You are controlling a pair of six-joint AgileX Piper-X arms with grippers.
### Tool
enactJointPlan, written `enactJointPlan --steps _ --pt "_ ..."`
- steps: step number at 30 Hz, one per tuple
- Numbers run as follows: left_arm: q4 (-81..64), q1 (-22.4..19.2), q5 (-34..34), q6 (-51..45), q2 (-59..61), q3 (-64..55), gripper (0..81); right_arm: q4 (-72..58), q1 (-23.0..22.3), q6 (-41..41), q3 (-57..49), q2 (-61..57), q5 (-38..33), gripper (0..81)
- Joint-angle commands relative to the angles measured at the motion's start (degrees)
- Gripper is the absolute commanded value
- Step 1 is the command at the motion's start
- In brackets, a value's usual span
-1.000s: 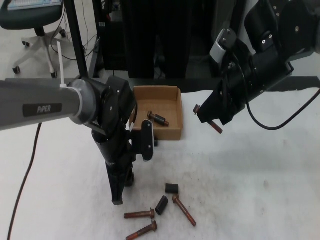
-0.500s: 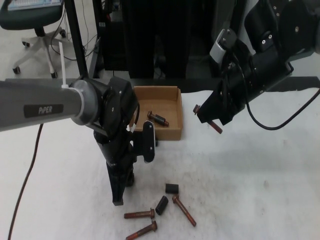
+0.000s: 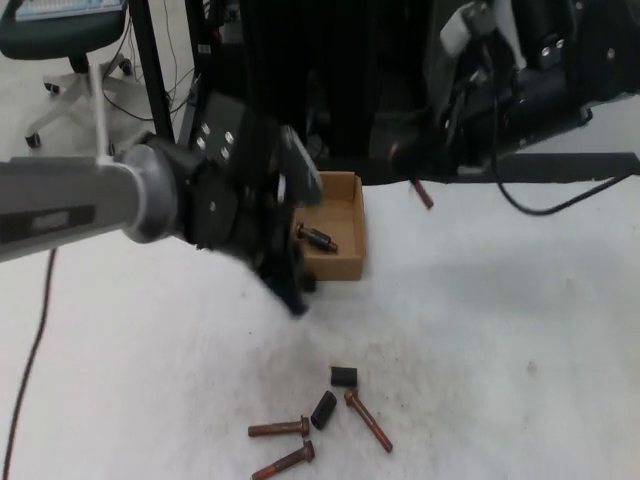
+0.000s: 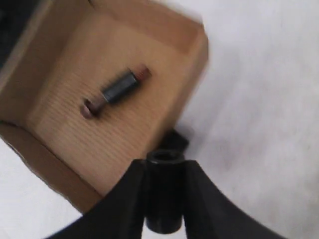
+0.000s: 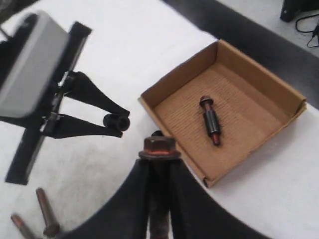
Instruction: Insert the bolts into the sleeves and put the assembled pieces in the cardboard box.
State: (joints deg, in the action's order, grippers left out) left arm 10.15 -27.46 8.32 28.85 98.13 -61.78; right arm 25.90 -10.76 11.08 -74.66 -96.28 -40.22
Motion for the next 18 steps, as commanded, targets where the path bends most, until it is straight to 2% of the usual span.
enactJointPlan --steps 1,5,9,12,14,16,18 --pt "-14.0 -0.2 1.5 -10.2 -4.5 4.8 0.2 -7.3 1.4 -7.5 2.1 0.8 -1.0 0.8" --pt "-37.9 -0.2 1.2 -23.3 -9.2 16.9 0.2 -34.1 4.1 -25.6 13.2 0.8 -4.2 0.8" --pt "-67.8 0.0 3.7 -33.7 -10.9 31.4 0.2 -79.9 6.3 -46.7 27.6 0.8 -4.3 0.8" --pt "-85.7 0.0 10.6 -37.6 -10.6 39.9 0.2 -111.3 7.6 -59.1 35.5 0.5 -4.3 0.8" --pt "-94.0 0.0 18.3 -38.4 -10.5 43.8 0.2 -114.9 7.9 -63.0 38.5 2.2 -4.2 0.8" --pt "-97.9 0.0 26.6 -38.3 -10.5 45.6 0.2 -114.9 7.1 -60.5 40.2 2.8 -8.4 0.8" --pt "-97.4 0.0 30.8 -39.4 -10.5 45.9 0.2 -114.7 5.6 -59.0 41.1 2.7 -11.1 0.8"
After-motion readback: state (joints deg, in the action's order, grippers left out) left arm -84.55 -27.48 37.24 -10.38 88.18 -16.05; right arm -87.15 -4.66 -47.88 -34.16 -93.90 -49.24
